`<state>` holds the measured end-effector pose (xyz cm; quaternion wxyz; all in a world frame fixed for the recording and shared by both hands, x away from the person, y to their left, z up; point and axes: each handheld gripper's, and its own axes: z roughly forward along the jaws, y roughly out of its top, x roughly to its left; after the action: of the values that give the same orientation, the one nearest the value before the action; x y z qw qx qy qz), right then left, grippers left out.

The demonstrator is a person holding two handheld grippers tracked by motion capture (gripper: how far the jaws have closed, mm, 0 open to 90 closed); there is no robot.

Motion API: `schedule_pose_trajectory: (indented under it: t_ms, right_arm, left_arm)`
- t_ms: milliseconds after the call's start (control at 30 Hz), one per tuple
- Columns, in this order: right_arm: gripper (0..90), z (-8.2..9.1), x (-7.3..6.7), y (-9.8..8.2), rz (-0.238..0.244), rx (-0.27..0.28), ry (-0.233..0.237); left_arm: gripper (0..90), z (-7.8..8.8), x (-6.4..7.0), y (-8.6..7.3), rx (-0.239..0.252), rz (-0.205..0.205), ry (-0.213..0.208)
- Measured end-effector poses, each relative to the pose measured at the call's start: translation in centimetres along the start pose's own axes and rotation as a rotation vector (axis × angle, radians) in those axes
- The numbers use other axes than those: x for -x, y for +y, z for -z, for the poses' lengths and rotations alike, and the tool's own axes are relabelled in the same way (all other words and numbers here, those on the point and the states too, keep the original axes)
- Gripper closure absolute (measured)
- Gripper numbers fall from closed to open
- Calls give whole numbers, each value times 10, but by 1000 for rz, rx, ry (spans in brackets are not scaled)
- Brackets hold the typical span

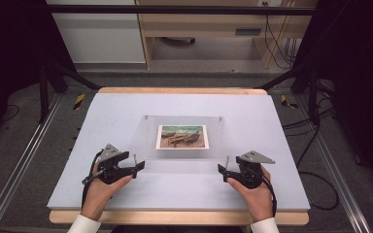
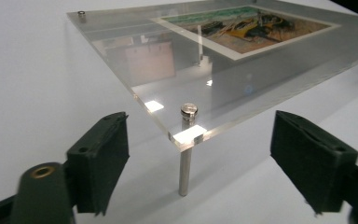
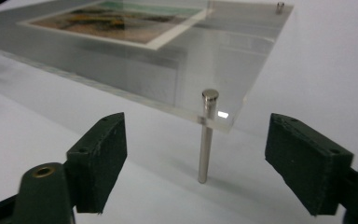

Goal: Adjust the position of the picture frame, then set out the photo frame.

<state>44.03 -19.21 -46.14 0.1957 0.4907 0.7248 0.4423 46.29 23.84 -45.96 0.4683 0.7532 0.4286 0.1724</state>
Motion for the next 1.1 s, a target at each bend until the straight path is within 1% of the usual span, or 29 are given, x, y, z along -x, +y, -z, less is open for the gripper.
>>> schedule_pose_trajectory:
  t_ms: [33, 67, 100, 200, 267, 367, 400, 433, 500, 567, 667, 700, 733, 767, 833, 900, 933, 1000, 1033, 1100]
  right_arm:
    - [189, 1, 0, 1, 2, 14, 7]
    - [180, 3, 0, 2, -7, 26, 10]
    - [174, 4, 0, 3, 1, 39, 11]
    - [155, 6, 1, 5, -12, 52, 10]
    - [142, 7, 3, 6, -13, 58, 12]
    - [132, 8, 4, 9, -6, 61, 14]
    - [129, 9, 4, 10, -1, 68, 11]
    - [130, 9, 4, 12, -15, 78, 12]
    - [135, 8, 5, 17, -22, 81, 15]
    - [154, 7, 5, 21, -30, 69, 18]
    - [178, 3, 6, 27, -19, 43, 12]
    - [185, 1, 7, 29, -16, 35, 18]
    - [192, -1, 8, 31, -12, 26, 24]
    - [196, -5, 10, 32, -10, 6, 27]
    - [200, -9, 13, 34, -11, -12, 36]
    - [211, -15, 17, 35, -19, -36, 51]
    - [212, -17, 18, 36, -23, -36, 58]
    - [208, -20, 20, 37, -48, -49, 71]
    - [206, -22, 22, 38, -38, -48, 74]
    - [203, -24, 23, 38, -43, -50, 79]
  left_arm:
    - [144, 1, 0, 0, 0, 3, -5]
    - [130, 2, -1, 1, 5, 5, -19]
    - [120, 3, -1, 1, 7, 3, -27]
    - [80, 5, 0, 3, 20, -2, -51]
    - [67, 7, 2, 4, 36, -4, -58]
    - [66, 12, 4, 8, 76, 3, -65]
    - [66, 13, 5, 9, 76, 0, -58]
    - [75, 13, 5, 11, 73, 2, -55]
    - [98, 11, 3, 14, 61, 5, -52]
    - [120, 8, 1, 17, 61, 17, -42]
    - [142, 3, -3, 25, 59, 40, -62]
    - [149, 0, -4, 28, 54, 42, -64]
    - [160, -4, -5, 30, 38, 34, -59]
    - [168, -8, -5, 32, 25, 34, -52]
    - [176, -13, -7, 33, 15, 38, -49]
    - [204, -19, -8, 33, 14, 58, -45]
    - [208, -22, -9, 33, 4, 63, -46]
    - [222, -26, -9, 33, 10, 58, -38]
    - [222, -27, -9, 34, 9, 58, -37]
    - [222, -29, -10, 34, 10, 66, -36]
